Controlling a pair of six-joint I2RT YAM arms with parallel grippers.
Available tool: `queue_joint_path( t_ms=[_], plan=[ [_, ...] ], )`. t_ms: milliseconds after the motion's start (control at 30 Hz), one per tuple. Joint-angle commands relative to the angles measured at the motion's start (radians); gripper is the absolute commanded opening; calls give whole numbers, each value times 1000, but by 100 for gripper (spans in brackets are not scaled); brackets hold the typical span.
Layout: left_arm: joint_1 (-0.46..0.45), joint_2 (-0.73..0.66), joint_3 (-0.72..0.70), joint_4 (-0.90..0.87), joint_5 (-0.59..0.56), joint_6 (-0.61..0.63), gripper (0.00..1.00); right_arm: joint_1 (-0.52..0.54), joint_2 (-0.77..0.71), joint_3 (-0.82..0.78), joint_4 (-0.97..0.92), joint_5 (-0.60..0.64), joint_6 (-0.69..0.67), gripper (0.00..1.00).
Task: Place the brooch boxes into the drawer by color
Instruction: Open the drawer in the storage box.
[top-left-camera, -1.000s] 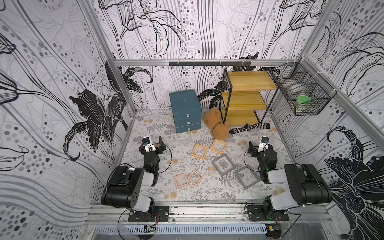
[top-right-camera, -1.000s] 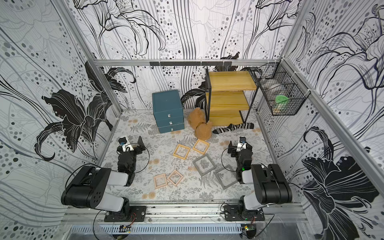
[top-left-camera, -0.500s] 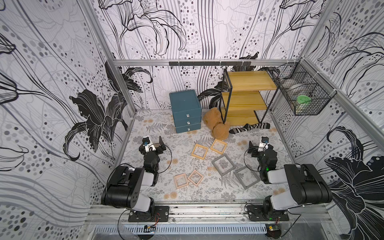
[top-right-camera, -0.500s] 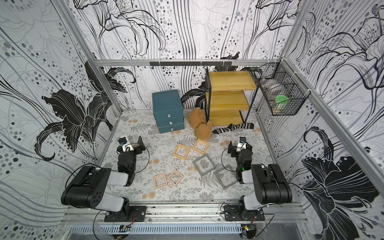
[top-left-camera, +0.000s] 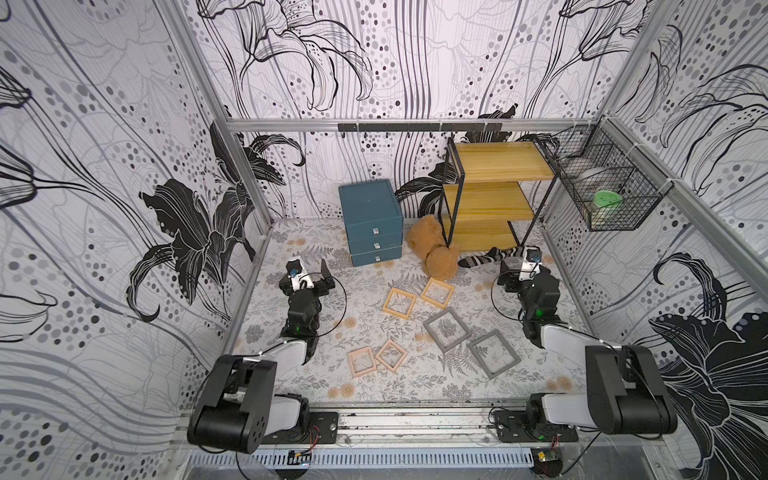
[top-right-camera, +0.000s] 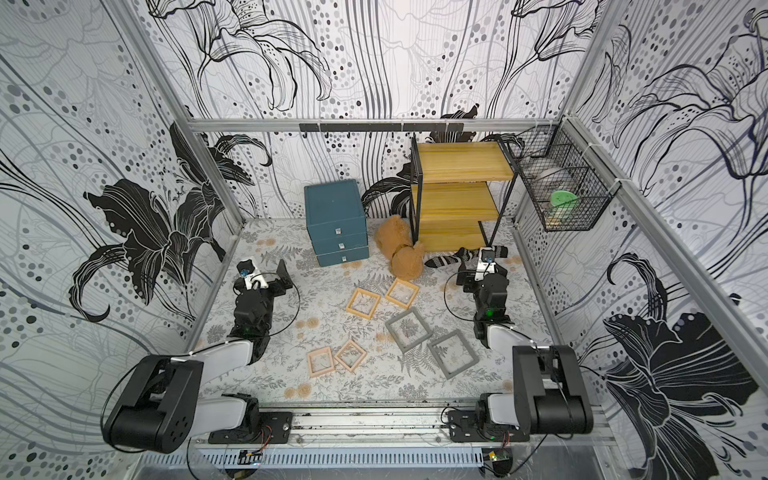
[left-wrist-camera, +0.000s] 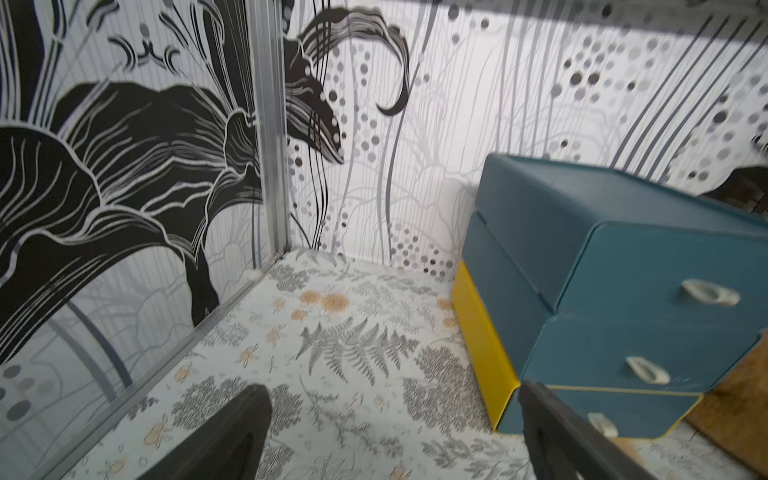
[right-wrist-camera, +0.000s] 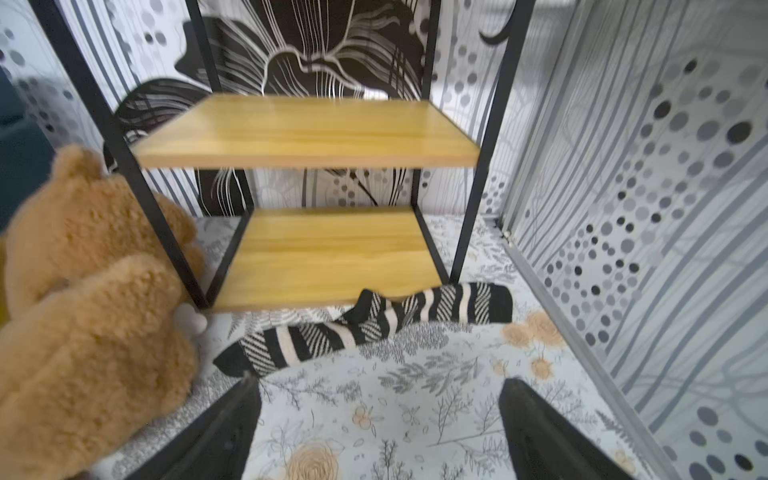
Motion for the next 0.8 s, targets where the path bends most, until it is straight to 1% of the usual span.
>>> queue_joint_path(
  t_ms=[0, 67, 100, 133, 167, 200, 233, 267, 300, 333, 367, 400, 433, 467, 500, 567, 633, 700, 767],
  plan=[
    [-10, -86, 55, -58, -69, -67, 98, 44, -86, 109, -158, 16, 4, 96],
    [-25, -98, 175, -171, -70, -62, 98, 86, -144, 205, -223, 22, -13, 96],
    [-37, -97, 229, -209, -70, -49, 98, 99, -160, 254, -260, 24, 3, 96],
    [-50, -93, 292, -243, -82, -41, 98, 102, -172, 326, -325, 31, 70, 96],
    [-61, -81, 356, -286, -119, -74, 98, 101, -160, 420, -467, 78, 204, 95],
    [-61, -65, 425, -368, -177, -171, 98, 101, -141, 518, -654, 122, 388, 96],
    [-60, -42, 538, -581, -254, -399, 98, 99, -106, 640, -915, 170, 589, 96],
    [-47, -13, 668, -919, -279, -654, 98, 97, -66, 726, -1111, 176, 709, 96],
    [-38, 14, 746, -1108, -277, -797, 97, 84, -40, 748, -1148, 88, 710, 96],
    [-15, 38, 777, -1138, -211, -816, 97, 71, -20, 748, -1124, -41, 687, 98],
    [19, 56, 775, -1071, -51, -762, 97, 71, -6, 750, -1113, -96, 677, 94],
    [34, 75, 786, -1051, 33, -770, 97, 77, 5, 756, -1116, -133, 690, 89],
    [36, 101, 817, -1071, 62, -784, 97, 83, 16, 758, -1116, -173, 719, 82],
    [31, 129, 855, -1095, 89, -777, 100, 101, 23, 761, -1114, -188, 746, 78],
    [30, 155, 888, -1120, 117, -766, 98, 119, 29, 765, -1114, -197, 765, 77],
    [30, 205, 959, -1180, 167, -748, 97, 162, 55, 779, -1107, -237, 810, 76],
    [30, 240, 1011, -1219, 203, -735, 97, 195, 95, 786, -1087, -305, 873, 76],
    [30, 272, 1047, -1229, 260, -710, 88, 236, 140, 782, -1030, -376, 945, 79],
    [31, 304, 1079, -1227, 321, -685, 80, 288, 186, 787, -964, -415, 1000, 78]
  ],
)
